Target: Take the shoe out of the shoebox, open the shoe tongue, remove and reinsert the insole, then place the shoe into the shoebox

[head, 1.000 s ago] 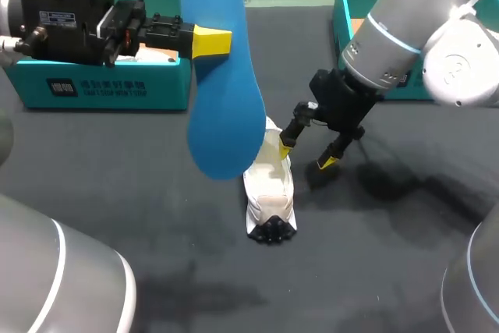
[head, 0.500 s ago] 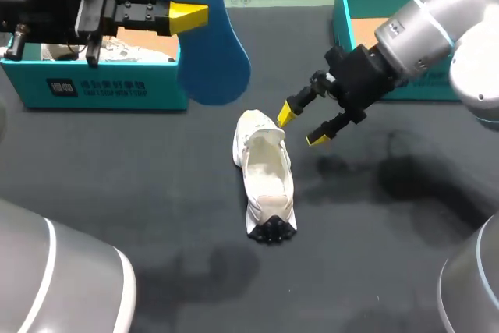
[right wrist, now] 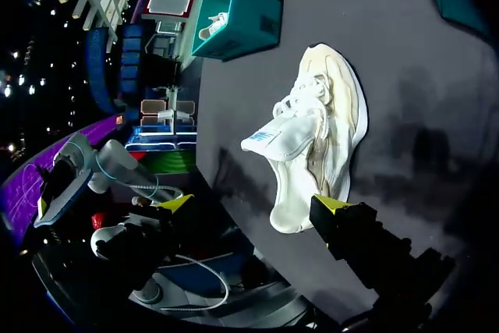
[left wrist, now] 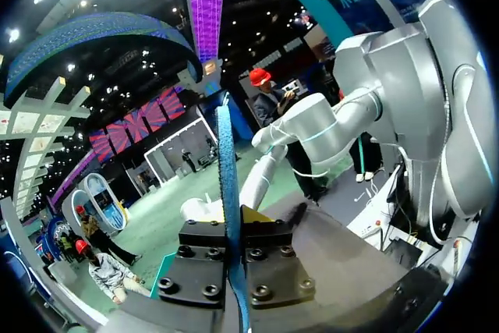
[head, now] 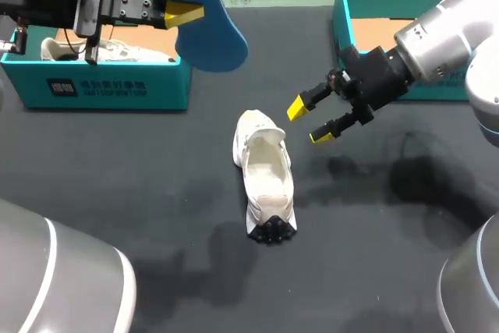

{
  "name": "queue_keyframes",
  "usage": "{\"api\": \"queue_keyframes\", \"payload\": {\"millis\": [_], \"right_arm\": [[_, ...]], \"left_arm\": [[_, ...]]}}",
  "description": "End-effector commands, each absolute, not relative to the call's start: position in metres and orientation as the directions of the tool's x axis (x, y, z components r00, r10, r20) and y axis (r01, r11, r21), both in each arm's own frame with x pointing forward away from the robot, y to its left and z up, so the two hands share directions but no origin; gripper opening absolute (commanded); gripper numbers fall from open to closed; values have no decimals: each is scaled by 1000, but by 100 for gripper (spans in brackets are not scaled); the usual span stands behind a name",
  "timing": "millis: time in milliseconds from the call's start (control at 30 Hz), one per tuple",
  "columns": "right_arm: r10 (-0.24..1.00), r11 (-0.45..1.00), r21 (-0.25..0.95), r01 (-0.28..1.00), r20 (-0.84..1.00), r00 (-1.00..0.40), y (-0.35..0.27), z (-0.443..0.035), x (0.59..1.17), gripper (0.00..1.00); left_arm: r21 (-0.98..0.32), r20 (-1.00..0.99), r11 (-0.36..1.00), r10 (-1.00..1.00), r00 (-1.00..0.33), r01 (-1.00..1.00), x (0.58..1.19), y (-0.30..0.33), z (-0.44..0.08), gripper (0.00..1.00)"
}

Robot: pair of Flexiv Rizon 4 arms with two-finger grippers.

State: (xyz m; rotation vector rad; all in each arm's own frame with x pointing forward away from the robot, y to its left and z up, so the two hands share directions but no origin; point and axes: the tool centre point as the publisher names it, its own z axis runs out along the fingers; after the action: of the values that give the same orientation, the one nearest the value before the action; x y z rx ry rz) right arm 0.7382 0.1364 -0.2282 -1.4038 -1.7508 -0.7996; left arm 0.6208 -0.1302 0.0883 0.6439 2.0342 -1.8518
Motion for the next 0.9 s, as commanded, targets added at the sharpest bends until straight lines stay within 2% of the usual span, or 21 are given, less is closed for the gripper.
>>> {"api": "queue_keyframes", "payload": {"millis": [33, 167, 233, 567, 633, 700, 733, 767, 833, 900], "right_arm": [[468, 114, 79, 990, 875, -124, 133, -211, 742, 100], [421, -24, 112, 993, 902, -91, 130, -198, 751, 100], [371, -67, 127, 990, 924, -93, 128, -196, 756, 100], [371, -67, 127, 990, 924, -93, 128, -196, 756, 100], [371, -67, 127, 990, 924, -93, 128, -196, 756, 100], [298, -91, 127, 988, 950, -95, 132, -192, 762, 100], [293, -101, 128, 987, 952, -94, 132, -190, 765, 100], [284, -101, 117, 988, 955, -84, 134, -188, 767, 100], [264, -118, 106, 987, 962, -71, 135, -183, 773, 100], [245, -123, 101, 987, 967, -69, 136, -179, 776, 100]], "left_arm": [[-695, -715, 26, 77, -695, 718, 623, -123, 74, 0], [-551, -834, -7, 55, -549, 835, 629, -123, 57, 0], [-474, -878, 22, 54, -475, 880, 635, -125, 48, 0], [-474, -878, 22, 54, -475, 880, 635, -125, 48, 0], [-412, -910, -6, 54, -411, 911, 634, -130, 39, 0], [-301, -953, -15, 39, -301, 953, 636, -132, 28, 0], [-286, -958, -31, 43, -285, 958, 638, -133, 20, 0], [-215, -975, -39, 63, -212, 976, 639, -134, 11, 0], [-189, -981, -35, 55, -187, 981, 643, -136, -4, 0], [-103, -992, -15, 68, -102, 995, 647, -137, -16, 0]]}}
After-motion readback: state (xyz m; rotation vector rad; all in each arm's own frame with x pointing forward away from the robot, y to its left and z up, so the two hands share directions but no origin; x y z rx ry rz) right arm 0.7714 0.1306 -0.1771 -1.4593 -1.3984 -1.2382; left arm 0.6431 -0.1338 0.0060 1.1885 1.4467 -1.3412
